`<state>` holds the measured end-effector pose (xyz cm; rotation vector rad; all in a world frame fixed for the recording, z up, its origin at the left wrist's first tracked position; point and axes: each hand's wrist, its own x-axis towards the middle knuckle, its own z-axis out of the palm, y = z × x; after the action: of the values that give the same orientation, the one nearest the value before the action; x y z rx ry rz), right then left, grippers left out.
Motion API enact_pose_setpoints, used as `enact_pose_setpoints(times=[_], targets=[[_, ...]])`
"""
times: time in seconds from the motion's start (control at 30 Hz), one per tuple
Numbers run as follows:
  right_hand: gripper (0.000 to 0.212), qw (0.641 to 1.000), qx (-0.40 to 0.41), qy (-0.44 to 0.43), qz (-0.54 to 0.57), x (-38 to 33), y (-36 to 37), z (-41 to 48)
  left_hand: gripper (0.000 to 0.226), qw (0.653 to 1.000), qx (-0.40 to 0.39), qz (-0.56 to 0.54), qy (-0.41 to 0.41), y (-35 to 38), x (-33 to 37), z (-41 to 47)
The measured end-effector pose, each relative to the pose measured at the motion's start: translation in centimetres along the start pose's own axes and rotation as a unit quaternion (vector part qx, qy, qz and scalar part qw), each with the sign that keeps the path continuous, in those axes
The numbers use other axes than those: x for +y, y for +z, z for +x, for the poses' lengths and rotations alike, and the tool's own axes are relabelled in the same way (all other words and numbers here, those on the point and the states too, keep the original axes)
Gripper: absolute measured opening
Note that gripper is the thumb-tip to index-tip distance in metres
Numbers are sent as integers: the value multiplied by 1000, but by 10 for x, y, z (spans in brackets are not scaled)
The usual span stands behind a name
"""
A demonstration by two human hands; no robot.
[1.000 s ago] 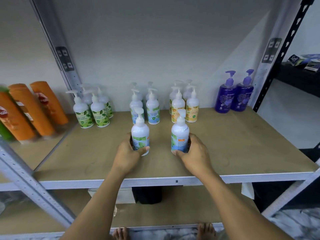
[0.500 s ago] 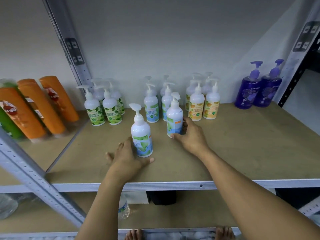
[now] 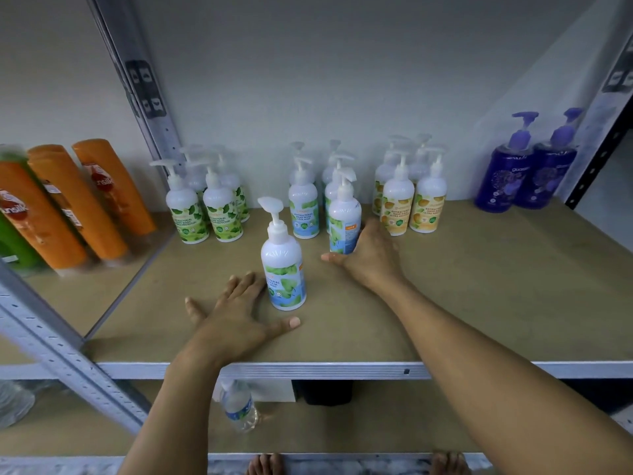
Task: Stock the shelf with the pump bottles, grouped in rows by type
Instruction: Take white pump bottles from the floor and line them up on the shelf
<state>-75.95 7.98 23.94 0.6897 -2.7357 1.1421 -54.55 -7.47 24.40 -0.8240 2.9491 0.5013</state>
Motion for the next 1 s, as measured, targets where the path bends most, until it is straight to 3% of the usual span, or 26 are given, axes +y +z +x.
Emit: enact_pose_setpoints(times=[0.13,0.83,1.0], targets=[[98,999,26,16,21,-3,7,7,116,1000,15,-3,5,0,3,-3],[59,990,-20,17,138,6,3,13,113,999,34,-28,4,0,5,-6],[92,991,27,15,128,2,6,10,111,999,35,-29,-3,-1,8,-8]])
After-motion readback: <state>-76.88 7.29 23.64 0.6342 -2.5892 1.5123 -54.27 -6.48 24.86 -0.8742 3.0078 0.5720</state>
